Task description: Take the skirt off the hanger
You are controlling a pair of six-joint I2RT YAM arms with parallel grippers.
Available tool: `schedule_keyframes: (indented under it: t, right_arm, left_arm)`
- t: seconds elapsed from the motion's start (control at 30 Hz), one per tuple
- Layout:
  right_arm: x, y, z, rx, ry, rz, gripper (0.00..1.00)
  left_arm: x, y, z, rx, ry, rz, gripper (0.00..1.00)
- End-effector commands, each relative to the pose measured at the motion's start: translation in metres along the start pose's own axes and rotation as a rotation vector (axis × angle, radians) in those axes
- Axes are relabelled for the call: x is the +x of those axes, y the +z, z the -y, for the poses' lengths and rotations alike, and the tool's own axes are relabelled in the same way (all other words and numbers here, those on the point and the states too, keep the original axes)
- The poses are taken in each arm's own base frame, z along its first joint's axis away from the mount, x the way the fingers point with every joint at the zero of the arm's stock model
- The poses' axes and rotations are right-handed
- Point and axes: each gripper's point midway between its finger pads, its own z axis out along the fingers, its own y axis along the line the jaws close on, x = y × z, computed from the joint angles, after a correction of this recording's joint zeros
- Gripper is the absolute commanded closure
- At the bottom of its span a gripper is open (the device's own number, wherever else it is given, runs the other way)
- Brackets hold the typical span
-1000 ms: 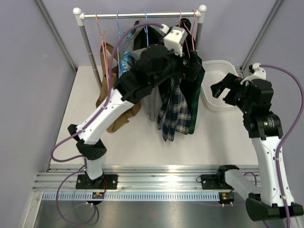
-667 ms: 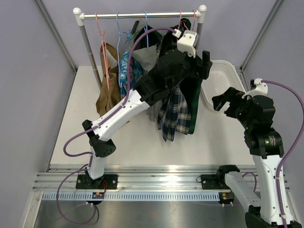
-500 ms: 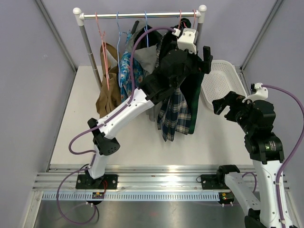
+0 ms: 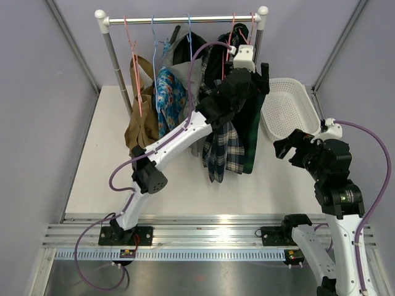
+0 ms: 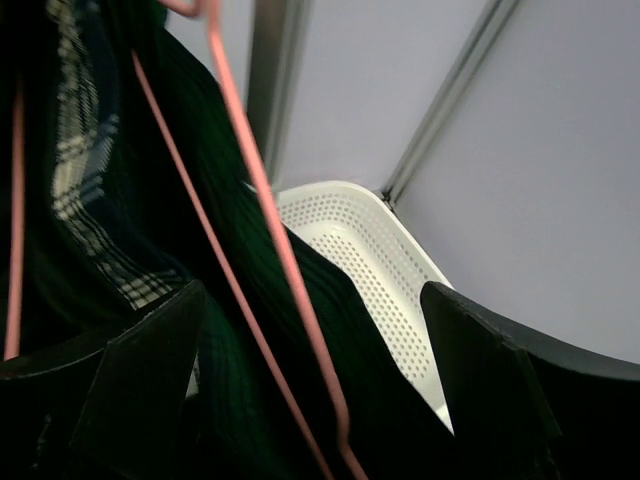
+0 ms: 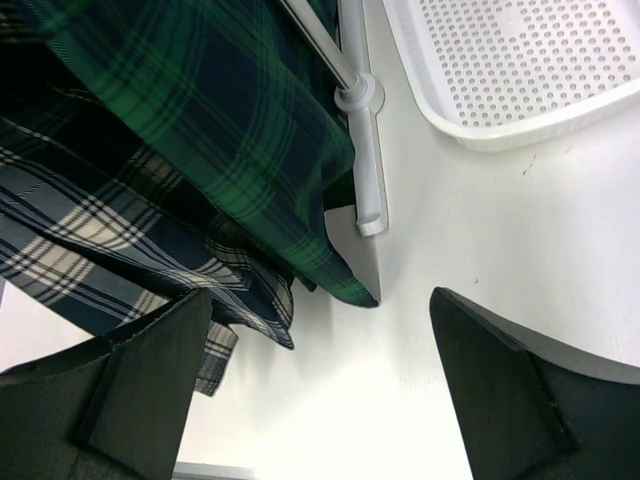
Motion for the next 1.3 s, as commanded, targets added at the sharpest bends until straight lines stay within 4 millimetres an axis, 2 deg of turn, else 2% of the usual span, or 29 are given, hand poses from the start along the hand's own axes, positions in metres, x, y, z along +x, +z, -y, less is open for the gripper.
schedule_keyframes:
  t: [0.0, 0.2, 0.27, 0.33, 0.37, 0.43, 0.57, 0.6, 0.7, 0.77, 0.8, 0.87, 0.9, 0.97, 1.0, 1.03, 1.1, 1.13, 1.2, 1.27]
  right_arm:
    - [0.01, 0.0, 0.001, -0.007, 0.01, -0.021, 0.02]
    - [0.017, 0.004, 0.004, -0.003, 0.017, -0.036, 0.03]
    - [0.016, 0.005, 0.003, -0.003, 0.02, -0.036, 0.03]
    - [0.014, 0.005, 0.002, -0.005, 0.02, -0.032, 0.03]
    - [0.015, 0.005, 0.002, -0.005, 0.02, -0.035, 0.03]
    - [0.014, 0.006, 0.002, -0.003, 0.021, -0.036, 0.03]
    - [0.012, 0.005, 0.0, -0.013, 0.026, -0.034, 0.04]
    - [0.012, 0.005, -0.001, -0.015, 0.027, -0.035, 0.04]
    - [0.006, 0.004, -0.011, -0.061, 0.019, -0.025, 0.03]
    - [0.006, 0.0, -0.031, -0.177, -0.013, -0.041, 0.02]
    - [0.0, 0.0, -0.041, -0.227, -0.026, -0.025, 0.02]
    - [-0.01, -0.007, -0.062, -0.331, -0.037, -0.018, 0.01]
    - [-0.018, -0.006, -0.071, -0.365, -0.039, -0.006, 0.01]
    - [-0.037, -0.013, -0.091, -0.446, -0.045, 0.027, 0.01]
    - [-0.042, -0.007, -0.094, -0.453, -0.041, 0.02, 0.0]
    - [-0.055, -0.011, -0.101, -0.466, -0.048, 0.047, 0.01]
    - [-0.067, -0.002, -0.107, -0.471, -0.057, 0.048, 0.0]
    - [-0.079, -0.004, -0.113, -0.479, -0.071, 0.077, 0.0]
    - [-0.085, 0.003, -0.121, -0.494, -0.082, 0.068, 0.0]
    - [-0.098, -0.001, -0.132, -0.511, -0.094, 0.093, 0.01]
  left_arm:
    - [-0.06, 0.0, -0.013, -0.024, -0.112, 0.155, 0.12]
    - [-0.064, 0.003, -0.022, -0.028, -0.11, 0.161, 0.29]
    - [-0.063, 0.005, -0.024, -0.025, -0.11, 0.155, 0.4]
    - [-0.06, 0.006, -0.024, -0.012, -0.115, 0.144, 0.45]
    - [-0.057, 0.008, -0.026, -0.012, -0.117, 0.135, 0.52]
    - [-0.052, 0.01, -0.026, -0.003, -0.118, 0.123, 0.58]
    - [-0.043, 0.013, -0.026, 0.023, -0.118, 0.093, 0.77]
    - [-0.044, 0.013, -0.025, 0.03, -0.119, 0.09, 0.91]
    - [-0.051, 0.009, -0.024, 0.05, -0.114, 0.087, 0.99]
    - [-0.058, 0.004, -0.024, 0.056, -0.095, 0.092, 1.0]
    - [-0.074, -0.005, -0.026, 0.049, -0.102, 0.119, 1.0]
    - [-0.086, -0.012, -0.03, 0.034, -0.084, 0.138, 1.0]
    - [-0.101, -0.021, -0.033, 0.016, -0.088, 0.162, 1.0]
    - [-0.114, -0.03, -0.038, -0.006, -0.08, 0.185, 1.0]
    - [-0.12, -0.035, -0.041, -0.019, -0.079, 0.194, 1.0]
    - [-0.135, -0.046, -0.042, -0.021, -0.09, 0.22, 1.0]
    - [-0.144, -0.055, -0.044, -0.034, -0.091, 0.241, 1.0]
    - [-0.156, -0.063, -0.044, -0.035, -0.1, 0.265, 1.0]
    - [-0.17, -0.072, -0.04, -0.028, -0.1, 0.294, 1.0]
    - [-0.177, -0.076, -0.036, -0.025, -0.101, 0.312, 1.0]
